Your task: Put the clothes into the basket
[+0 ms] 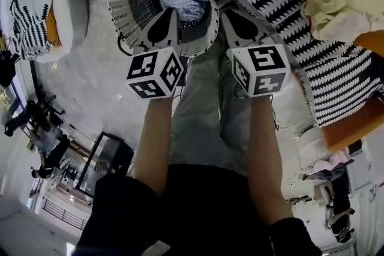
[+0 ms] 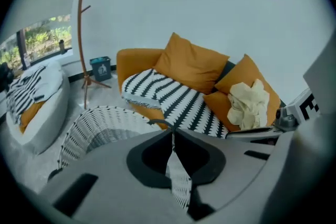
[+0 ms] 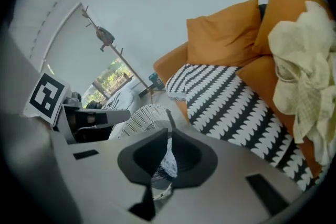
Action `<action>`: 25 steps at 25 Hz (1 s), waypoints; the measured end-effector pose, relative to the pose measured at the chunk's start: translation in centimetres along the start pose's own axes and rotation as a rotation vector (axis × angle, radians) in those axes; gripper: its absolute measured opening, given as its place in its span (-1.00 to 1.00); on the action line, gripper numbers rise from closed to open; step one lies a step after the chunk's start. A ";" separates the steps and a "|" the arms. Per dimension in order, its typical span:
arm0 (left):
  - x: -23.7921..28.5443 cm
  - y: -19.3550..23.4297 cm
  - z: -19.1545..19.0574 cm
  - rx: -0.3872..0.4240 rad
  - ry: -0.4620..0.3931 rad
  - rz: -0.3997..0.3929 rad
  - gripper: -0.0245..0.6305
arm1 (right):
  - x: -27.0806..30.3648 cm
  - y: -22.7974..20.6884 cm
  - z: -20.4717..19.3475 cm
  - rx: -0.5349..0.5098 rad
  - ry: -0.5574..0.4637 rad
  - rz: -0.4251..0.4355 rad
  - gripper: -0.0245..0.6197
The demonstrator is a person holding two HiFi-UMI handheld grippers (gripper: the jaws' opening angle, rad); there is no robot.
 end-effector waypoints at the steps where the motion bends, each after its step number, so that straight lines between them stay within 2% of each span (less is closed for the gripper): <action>1: 0.4 -1.0 0.7 0.027 -0.010 -0.026 -0.87 | -1.0 -0.8 0.2 0.024 -0.032 -0.013 -0.84; 7: 3.2 -9.2 5.5 0.172 -0.080 -0.286 -0.90 | -6.9 -7.6 1.4 0.216 -0.237 -0.174 -0.85; 11: 4.8 -15.0 8.3 0.269 -0.109 -0.386 -0.90 | -11.6 -11.8 1.5 0.344 -0.380 -0.262 -0.85; 14: 6.0 -18.8 10.9 0.311 -0.161 -0.470 -0.89 | -14.6 -13.8 2.0 0.437 -0.500 -0.274 -0.85; 18: 8.5 -21.7 12.6 0.415 -0.148 -0.492 -0.89 | -16.5 -16.3 2.9 0.469 -0.598 -0.317 -0.80; 20: 9.6 -22.3 13.6 0.443 -0.139 -0.501 -0.86 | -17.0 -17.4 3.8 0.488 -0.629 -0.330 -0.49; 23: 10.9 -23.2 14.6 0.428 -0.088 -0.559 -0.57 | -18.0 -18.8 5.2 0.512 -0.664 -0.351 -0.46; 25: 11.5 -23.9 15.0 0.420 -0.057 -0.585 -0.44 | -18.8 -19.8 5.5 0.527 -0.674 -0.383 -0.36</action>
Point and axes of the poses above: the fingertips, and each gripper's own axes: x forward along the fingers, y to its left, z out of its top, the point moved 4 cm from there along -x, backward along the fingers, and after that the axes turned 15 degrees about x, right-handed, at the moved point
